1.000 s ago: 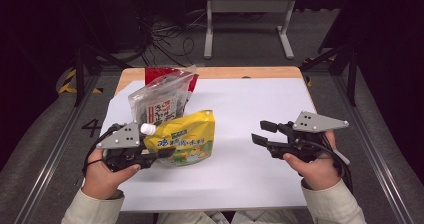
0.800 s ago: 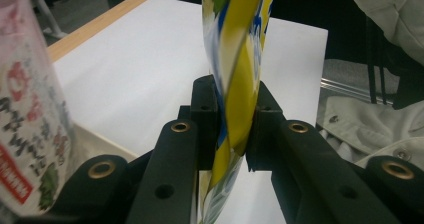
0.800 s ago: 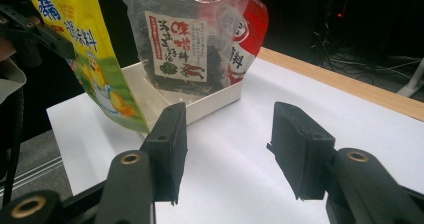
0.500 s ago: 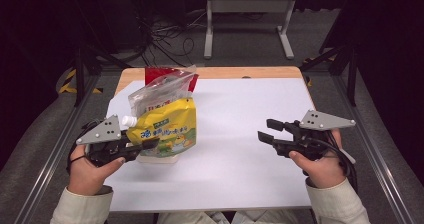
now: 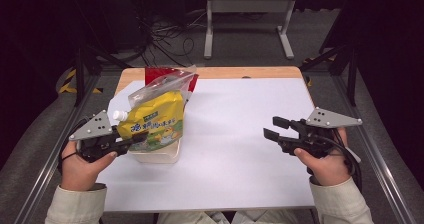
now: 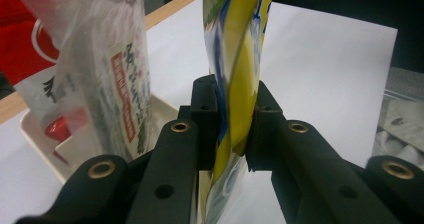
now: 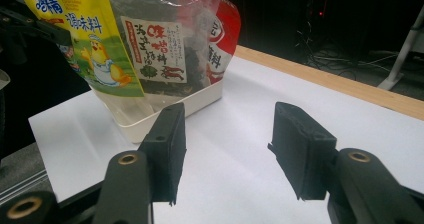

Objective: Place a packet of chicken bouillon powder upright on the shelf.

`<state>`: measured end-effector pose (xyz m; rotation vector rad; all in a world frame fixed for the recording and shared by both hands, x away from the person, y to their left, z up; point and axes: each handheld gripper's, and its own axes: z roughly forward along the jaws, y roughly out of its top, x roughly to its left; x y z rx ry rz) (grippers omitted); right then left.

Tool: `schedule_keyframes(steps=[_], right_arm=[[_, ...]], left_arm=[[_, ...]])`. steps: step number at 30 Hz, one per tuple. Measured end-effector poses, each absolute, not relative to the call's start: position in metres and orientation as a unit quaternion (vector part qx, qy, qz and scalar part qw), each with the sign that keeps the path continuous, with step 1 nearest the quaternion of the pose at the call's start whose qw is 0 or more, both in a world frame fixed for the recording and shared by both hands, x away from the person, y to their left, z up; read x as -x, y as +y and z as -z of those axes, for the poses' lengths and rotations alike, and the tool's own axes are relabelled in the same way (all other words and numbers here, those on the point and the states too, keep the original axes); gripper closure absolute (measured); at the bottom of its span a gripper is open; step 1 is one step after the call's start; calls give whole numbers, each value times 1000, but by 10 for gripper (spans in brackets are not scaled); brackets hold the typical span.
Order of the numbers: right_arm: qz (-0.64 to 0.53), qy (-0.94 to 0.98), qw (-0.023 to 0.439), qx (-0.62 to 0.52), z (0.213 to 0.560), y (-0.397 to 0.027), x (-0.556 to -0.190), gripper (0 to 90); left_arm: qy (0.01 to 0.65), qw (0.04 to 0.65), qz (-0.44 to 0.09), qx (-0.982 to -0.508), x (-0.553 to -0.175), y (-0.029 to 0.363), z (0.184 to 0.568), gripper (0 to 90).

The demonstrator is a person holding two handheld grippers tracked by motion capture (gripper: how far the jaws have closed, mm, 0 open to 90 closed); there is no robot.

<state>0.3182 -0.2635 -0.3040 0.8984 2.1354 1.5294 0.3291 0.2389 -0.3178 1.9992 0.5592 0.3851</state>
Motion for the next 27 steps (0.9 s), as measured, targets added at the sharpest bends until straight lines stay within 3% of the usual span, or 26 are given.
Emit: schedule_keyframes(steps=[27], right_arm=[[-544, 758, 161, -323, 308, -262, -321, 438]], left_arm=[[221, 488, -120, -835, -348, 246, 340, 781]])
